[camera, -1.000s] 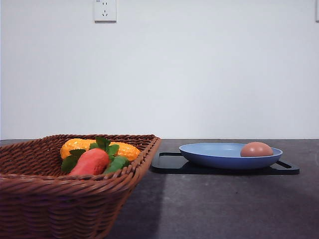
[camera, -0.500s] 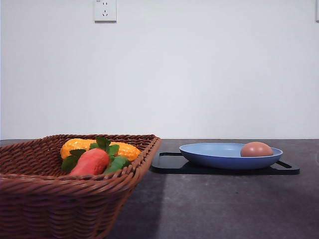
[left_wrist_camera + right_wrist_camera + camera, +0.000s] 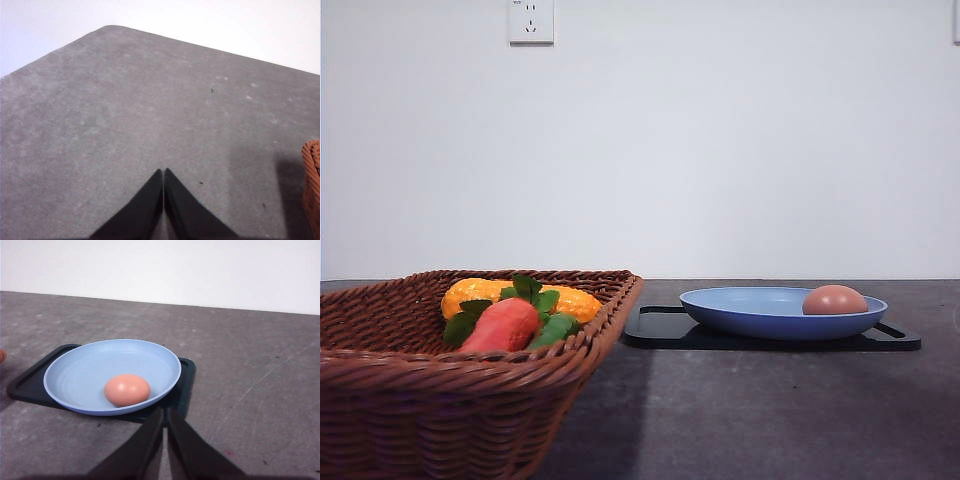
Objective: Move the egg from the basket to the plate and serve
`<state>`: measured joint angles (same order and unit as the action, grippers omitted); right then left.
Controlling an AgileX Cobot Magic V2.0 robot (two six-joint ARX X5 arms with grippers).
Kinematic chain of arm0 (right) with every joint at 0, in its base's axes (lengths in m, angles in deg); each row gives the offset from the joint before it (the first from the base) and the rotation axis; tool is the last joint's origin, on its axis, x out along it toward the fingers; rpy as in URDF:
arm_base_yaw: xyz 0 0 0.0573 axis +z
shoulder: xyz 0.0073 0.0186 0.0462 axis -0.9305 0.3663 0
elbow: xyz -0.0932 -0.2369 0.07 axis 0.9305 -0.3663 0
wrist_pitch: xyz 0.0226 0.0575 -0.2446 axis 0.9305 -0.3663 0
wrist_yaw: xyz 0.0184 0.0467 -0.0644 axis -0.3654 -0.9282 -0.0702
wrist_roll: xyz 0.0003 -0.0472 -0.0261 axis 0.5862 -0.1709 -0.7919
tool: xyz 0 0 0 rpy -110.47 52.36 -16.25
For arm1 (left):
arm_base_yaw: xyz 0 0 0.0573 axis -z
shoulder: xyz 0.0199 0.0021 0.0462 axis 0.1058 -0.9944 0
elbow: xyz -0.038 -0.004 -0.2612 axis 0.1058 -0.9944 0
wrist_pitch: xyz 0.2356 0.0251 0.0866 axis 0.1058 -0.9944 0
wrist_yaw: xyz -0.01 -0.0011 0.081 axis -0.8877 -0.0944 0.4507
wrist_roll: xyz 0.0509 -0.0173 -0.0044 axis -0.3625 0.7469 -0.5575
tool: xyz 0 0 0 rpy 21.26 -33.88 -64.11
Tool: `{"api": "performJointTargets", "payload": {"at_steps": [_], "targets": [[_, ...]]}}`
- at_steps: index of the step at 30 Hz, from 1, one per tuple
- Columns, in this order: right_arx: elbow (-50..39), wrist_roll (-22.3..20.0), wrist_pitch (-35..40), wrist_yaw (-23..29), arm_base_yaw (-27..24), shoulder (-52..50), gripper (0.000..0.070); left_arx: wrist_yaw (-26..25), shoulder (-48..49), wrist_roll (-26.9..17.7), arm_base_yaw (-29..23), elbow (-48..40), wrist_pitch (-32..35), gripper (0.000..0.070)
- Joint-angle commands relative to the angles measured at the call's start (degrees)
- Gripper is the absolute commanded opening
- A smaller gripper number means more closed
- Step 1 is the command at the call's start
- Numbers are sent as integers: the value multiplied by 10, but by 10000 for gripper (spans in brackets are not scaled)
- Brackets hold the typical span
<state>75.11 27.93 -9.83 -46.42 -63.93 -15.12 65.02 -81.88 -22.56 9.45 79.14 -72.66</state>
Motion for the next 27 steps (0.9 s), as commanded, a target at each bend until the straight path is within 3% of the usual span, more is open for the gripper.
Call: {"api": "performJointTargets", "payload": {"at_steps": [1, 27], "targets": [[-4, 6, 6, 0, 0, 0, 0, 2, 0, 5, -1, -13, -9, 0], [-4, 6, 6, 0, 0, 0, 0, 2, 0, 5, -1, -13, -9, 0]]}}
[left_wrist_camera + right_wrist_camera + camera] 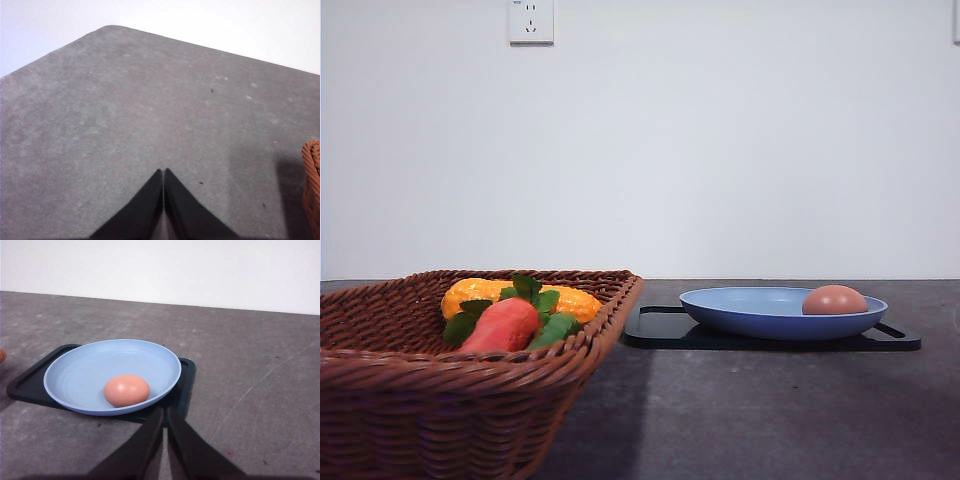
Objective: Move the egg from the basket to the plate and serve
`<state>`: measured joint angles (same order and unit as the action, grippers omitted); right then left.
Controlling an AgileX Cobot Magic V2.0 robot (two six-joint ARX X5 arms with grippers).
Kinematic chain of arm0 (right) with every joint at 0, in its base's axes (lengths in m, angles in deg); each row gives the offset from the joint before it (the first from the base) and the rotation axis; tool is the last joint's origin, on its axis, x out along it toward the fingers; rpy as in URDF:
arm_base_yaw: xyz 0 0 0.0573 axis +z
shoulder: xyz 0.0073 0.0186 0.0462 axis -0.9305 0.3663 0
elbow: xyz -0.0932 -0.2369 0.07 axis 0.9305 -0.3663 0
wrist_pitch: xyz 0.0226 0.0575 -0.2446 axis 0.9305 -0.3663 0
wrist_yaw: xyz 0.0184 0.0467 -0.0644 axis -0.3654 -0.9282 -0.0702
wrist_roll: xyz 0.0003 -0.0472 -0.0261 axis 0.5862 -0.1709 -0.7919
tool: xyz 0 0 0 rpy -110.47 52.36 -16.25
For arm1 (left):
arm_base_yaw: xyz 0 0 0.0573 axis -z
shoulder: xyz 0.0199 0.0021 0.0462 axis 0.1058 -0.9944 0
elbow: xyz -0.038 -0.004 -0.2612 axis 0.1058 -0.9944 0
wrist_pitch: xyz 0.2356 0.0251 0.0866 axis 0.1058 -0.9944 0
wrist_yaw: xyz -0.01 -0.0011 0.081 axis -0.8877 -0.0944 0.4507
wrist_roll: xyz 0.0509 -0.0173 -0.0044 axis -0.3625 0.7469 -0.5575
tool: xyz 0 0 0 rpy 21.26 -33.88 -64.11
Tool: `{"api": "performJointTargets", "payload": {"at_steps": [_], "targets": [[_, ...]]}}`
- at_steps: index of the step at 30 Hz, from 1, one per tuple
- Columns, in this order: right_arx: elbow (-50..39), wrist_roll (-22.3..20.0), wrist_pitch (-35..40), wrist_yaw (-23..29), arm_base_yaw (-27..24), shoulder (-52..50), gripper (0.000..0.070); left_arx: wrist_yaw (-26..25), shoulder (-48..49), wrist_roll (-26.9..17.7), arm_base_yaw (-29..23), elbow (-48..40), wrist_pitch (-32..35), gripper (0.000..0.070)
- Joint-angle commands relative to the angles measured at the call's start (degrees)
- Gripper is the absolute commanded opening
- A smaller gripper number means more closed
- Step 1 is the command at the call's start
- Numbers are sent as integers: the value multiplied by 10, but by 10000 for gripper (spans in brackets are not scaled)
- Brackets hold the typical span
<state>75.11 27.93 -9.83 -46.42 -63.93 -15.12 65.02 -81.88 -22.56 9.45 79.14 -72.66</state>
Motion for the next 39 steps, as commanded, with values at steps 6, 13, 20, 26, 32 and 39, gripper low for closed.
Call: {"api": "performJointTargets", "payload": {"at_steps": [6, 13, 20, 26, 32, 39], "targets": [[-4, 6, 6, 0, 0, 0, 0, 2, 0, 5, -1, -13, -9, 0], [-4, 6, 6, 0, 0, 0, 0, 2, 0, 5, -1, -13, -9, 0], [-4, 6, 6, 0, 0, 0, 0, 2, 0, 5, -1, -13, -9, 0], [-4, 6, 6, 0, 0, 0, 0, 2, 0, 5, -1, -13, -9, 0], [-4, 6, 6, 0, 0, 0, 0, 2, 0, 5, -1, -13, -9, 0], [-4, 6, 6, 0, 0, 0, 0, 2, 0, 5, -1, -13, -9, 0]]}}
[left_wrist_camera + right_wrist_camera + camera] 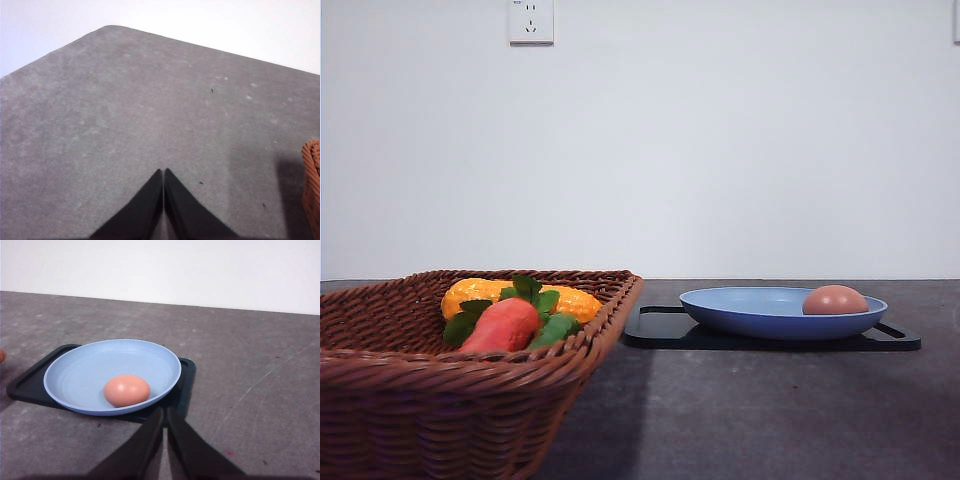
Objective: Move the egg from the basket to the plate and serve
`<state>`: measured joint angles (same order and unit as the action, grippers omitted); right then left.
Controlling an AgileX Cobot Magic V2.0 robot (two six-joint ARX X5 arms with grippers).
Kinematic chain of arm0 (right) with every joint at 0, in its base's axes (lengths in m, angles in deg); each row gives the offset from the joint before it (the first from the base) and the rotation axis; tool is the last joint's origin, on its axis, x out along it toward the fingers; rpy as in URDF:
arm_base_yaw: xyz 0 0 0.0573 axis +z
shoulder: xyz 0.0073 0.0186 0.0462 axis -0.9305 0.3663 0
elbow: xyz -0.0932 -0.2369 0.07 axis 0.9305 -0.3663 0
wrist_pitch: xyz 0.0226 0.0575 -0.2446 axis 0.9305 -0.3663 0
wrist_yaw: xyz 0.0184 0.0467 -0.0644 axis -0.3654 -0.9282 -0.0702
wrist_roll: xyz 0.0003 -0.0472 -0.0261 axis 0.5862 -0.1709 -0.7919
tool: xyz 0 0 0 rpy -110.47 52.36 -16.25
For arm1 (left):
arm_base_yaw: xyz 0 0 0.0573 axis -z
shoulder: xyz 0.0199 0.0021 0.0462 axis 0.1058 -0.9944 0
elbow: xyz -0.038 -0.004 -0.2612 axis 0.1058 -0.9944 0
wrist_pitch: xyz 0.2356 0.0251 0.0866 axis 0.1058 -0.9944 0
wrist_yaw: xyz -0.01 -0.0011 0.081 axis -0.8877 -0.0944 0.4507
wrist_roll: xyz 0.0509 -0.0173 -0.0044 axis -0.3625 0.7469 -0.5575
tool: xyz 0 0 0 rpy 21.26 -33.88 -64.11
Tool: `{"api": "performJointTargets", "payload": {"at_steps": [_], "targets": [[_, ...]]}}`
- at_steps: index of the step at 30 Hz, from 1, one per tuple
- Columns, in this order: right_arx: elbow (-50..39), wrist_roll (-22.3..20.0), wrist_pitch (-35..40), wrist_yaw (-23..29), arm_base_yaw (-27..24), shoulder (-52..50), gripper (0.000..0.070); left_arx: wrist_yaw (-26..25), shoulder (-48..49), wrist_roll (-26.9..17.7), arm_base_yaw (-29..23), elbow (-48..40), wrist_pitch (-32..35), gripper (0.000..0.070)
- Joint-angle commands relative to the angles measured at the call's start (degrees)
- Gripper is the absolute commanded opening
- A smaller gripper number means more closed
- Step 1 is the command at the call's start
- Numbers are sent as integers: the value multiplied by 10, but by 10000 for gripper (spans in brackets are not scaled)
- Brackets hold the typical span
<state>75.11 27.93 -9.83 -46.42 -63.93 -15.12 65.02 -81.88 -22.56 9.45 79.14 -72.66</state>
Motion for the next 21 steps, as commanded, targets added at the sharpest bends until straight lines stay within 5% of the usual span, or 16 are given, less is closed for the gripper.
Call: {"api": "performJointTargets", "payload": {"at_steps": [1, 21], "targets": [[-4, 6, 6, 0, 0, 0, 0, 2, 0, 5, -1, -13, -9, 0], [-4, 6, 6, 0, 0, 0, 0, 2, 0, 5, -1, -13, -9, 0]]}}
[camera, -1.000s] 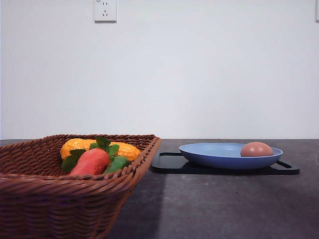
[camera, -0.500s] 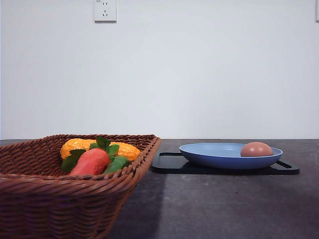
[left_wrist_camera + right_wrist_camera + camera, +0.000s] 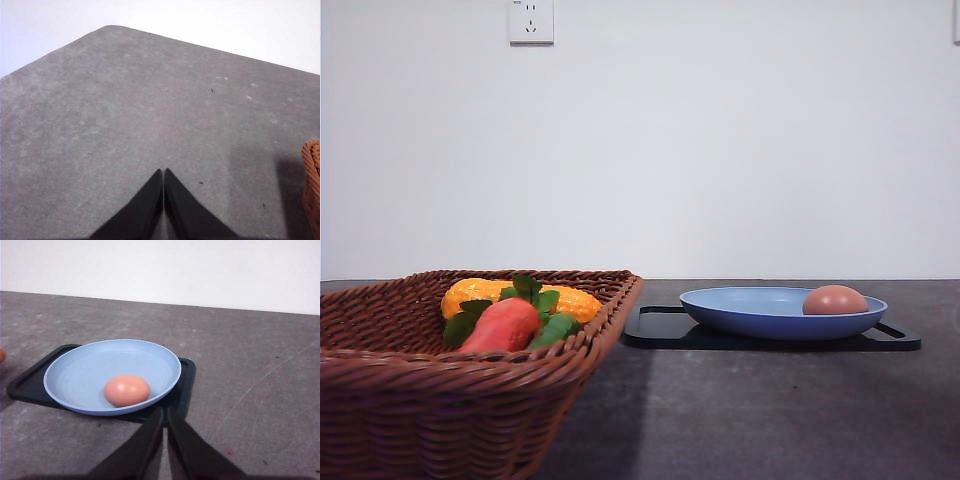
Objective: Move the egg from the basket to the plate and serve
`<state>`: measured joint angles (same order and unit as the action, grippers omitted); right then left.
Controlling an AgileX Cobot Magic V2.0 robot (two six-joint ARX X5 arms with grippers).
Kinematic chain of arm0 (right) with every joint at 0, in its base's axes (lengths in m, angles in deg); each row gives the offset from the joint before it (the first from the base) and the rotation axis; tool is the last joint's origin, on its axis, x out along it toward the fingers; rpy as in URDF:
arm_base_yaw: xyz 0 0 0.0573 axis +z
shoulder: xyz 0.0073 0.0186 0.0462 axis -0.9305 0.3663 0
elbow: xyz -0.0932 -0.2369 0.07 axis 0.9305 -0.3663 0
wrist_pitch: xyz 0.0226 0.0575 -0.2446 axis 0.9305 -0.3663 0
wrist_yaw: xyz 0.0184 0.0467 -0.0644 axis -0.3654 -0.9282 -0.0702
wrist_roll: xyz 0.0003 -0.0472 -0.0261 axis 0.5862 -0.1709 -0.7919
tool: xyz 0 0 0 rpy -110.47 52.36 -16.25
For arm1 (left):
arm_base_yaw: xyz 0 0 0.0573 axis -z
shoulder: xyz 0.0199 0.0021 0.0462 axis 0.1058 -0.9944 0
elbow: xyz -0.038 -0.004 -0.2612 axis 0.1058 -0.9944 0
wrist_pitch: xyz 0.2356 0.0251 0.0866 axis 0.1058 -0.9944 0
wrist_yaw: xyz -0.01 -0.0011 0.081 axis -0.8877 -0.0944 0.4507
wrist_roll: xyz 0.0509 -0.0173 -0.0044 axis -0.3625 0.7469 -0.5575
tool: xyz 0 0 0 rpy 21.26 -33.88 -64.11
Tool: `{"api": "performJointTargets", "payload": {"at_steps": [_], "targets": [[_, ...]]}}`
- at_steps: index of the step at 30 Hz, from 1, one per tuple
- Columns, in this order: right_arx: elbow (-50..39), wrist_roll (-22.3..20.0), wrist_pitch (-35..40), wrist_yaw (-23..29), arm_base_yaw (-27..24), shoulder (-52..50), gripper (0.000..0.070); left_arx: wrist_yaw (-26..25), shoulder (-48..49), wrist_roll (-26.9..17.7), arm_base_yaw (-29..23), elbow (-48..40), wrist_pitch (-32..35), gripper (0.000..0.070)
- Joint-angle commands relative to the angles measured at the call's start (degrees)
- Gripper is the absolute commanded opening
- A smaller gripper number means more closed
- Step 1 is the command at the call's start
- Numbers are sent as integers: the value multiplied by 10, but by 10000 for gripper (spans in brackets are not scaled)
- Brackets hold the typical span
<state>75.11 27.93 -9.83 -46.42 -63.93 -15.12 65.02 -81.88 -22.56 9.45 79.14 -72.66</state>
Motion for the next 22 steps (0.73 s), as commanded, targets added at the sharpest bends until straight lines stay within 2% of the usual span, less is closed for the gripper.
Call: {"api": "performJointTargets", "payload": {"at_steps": [1, 22], "targets": [[-4, 6, 6, 0, 0, 0, 0, 2, 0, 5, -1, -13, -9, 0], [-4, 6, 6, 0, 0, 0, 0, 2, 0, 5, -1, -13, -9, 0]]}}
